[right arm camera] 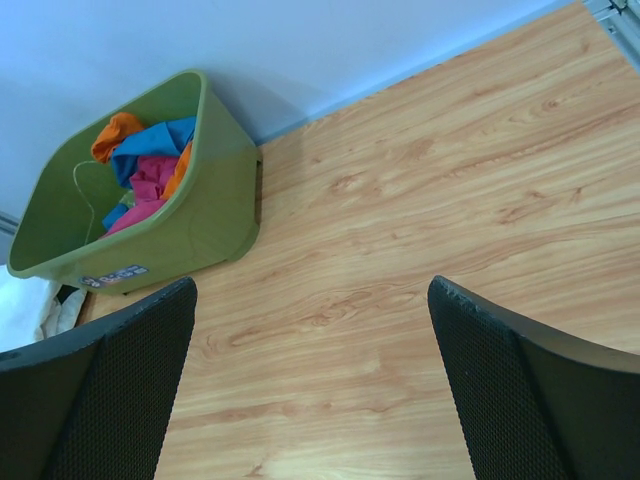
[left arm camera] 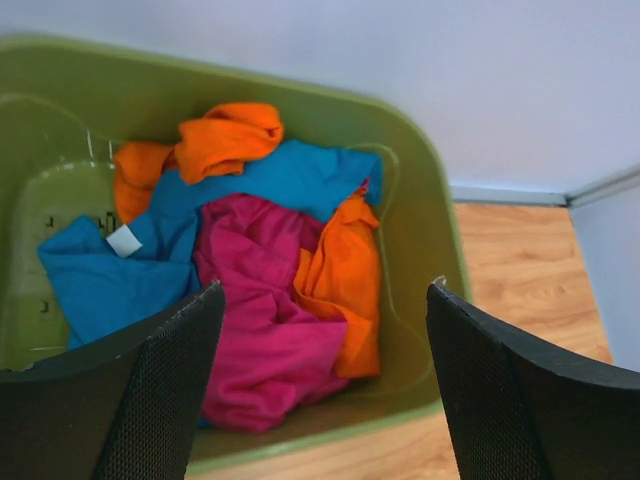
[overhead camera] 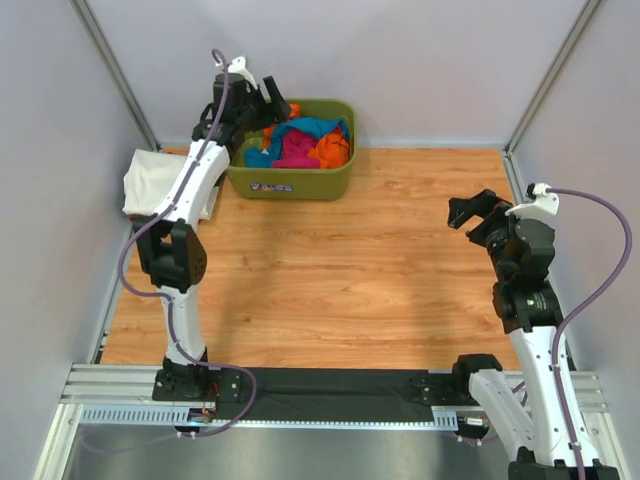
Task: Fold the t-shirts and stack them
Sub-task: Grab the tshirt from the pile
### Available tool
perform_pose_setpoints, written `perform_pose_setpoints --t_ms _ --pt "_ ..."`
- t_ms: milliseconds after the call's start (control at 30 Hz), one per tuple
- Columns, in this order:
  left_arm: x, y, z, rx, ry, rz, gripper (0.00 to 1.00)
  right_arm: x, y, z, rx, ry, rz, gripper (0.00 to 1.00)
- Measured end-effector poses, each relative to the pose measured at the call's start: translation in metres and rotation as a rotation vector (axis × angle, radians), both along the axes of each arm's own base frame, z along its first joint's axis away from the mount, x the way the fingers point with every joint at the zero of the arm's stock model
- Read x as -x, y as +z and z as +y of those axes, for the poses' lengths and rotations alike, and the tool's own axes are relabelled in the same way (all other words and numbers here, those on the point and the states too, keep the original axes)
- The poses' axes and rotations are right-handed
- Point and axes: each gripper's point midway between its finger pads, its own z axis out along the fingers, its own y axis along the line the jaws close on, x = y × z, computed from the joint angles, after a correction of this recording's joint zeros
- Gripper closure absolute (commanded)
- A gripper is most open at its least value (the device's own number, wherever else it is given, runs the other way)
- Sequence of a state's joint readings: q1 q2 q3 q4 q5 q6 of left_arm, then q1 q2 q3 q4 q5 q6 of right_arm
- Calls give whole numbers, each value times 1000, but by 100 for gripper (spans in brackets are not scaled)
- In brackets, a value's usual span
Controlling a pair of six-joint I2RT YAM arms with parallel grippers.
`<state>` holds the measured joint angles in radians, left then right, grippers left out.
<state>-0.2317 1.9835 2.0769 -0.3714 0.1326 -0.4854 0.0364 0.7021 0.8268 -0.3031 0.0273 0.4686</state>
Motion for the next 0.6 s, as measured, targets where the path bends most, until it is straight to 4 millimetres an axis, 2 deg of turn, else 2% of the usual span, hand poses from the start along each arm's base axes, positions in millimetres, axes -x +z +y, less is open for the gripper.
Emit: perform_pose_setpoints --t_ms 167,333,467,600 --pt "-47 -79 -15 43 78 97 13 -3 -8 -4 23 -18 27 0" --pt "-79 -128 -35 101 112 123 15 -4 -21 -11 54 -46 80 0" --pt "-92 -147 -42 149 137 121 18 -3 -26 -15 68 -66 99 0" --pt "-105 -144 -43 202 164 69 18 -3 -27 -18 73 -83 102 0"
